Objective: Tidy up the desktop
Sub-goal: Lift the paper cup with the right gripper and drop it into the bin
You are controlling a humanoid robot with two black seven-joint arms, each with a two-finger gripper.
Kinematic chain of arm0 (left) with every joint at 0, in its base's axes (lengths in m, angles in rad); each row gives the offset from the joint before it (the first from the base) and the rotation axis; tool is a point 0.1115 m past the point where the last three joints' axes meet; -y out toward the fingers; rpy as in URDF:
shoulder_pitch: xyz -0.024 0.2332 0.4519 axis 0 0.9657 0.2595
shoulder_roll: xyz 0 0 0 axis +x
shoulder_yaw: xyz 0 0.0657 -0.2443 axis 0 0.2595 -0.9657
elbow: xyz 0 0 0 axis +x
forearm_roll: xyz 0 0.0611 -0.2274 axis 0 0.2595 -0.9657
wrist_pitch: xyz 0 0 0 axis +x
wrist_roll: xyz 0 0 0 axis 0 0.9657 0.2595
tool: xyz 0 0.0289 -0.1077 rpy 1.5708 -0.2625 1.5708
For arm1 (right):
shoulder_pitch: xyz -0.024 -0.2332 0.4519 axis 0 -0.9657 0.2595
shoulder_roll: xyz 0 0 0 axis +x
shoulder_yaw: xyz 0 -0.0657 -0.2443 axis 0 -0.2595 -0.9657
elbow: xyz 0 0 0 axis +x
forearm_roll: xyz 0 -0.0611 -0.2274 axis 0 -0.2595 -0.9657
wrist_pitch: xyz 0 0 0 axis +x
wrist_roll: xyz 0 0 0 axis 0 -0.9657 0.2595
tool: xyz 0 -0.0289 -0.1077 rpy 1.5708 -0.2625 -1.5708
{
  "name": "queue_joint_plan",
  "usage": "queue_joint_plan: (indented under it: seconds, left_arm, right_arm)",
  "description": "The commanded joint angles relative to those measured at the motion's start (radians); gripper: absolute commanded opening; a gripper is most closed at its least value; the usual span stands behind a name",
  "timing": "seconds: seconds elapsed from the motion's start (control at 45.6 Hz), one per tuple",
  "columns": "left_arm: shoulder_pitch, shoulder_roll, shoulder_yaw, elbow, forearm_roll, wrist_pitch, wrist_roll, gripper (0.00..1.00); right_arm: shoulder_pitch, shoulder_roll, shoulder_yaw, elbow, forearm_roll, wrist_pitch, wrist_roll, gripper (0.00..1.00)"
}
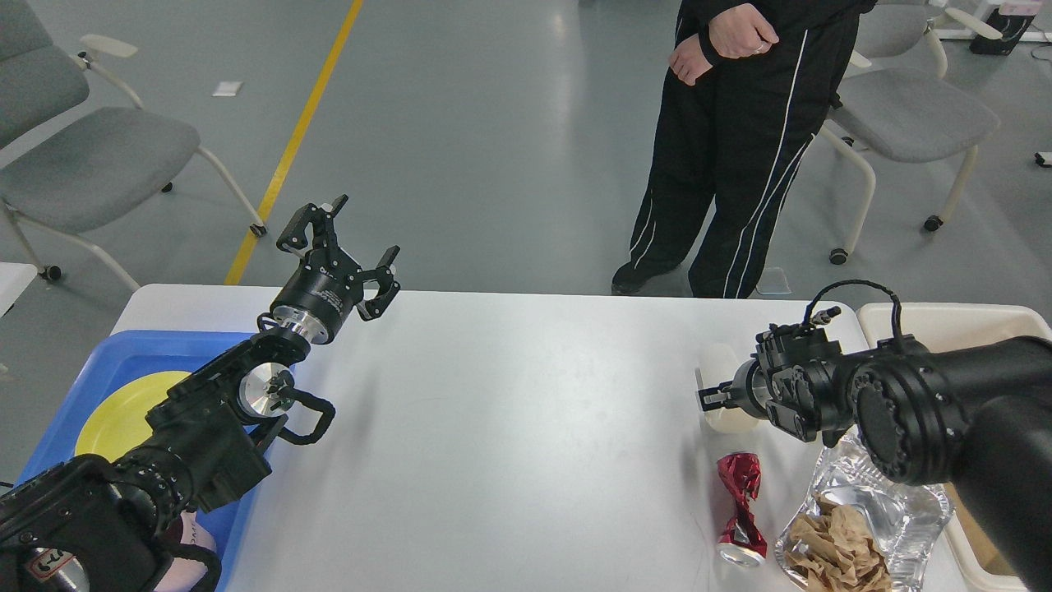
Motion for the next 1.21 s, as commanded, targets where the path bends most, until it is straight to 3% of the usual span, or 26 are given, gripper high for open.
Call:
queue_joint_plan:
  seconds: [0.0,0.394,0.701,0.92,1.183]
  left_arm:
    - [0.0,0.0,0.0,0.0,-0.001,0.0,0.0,0.96]
    - [0.0,0.0,0.0,0.0,-0.001,0.0,0.0,0.96]
    - [0.0,0.0,0.0,0.0,-0.001,0.0,0.0,0.96]
    - [0.0,0.0,0.0,0.0,-0.001,0.0,0.0,0.96]
    - [0.0,0.0,0.0,0.0,0.0,0.0,0.0,0.96]
  right_arm:
    - [0.086,-0.043,0.028,0.071,-0.001,0.002,0.005,0.0]
    - [0.557,-0.293,0.155,0.417,-0.004,0.023,0.022,0.0]
    - [0.86,-0.522,0.263,0.472,-0.004,0.325,0.022,0.0]
    - [0.809,-0.606,0.264,0.443,-0.007,0.33,0.018,0.0]
    - [0.428,-0.701,0.264,0.196,-0.003,0.229,0.01,0.0]
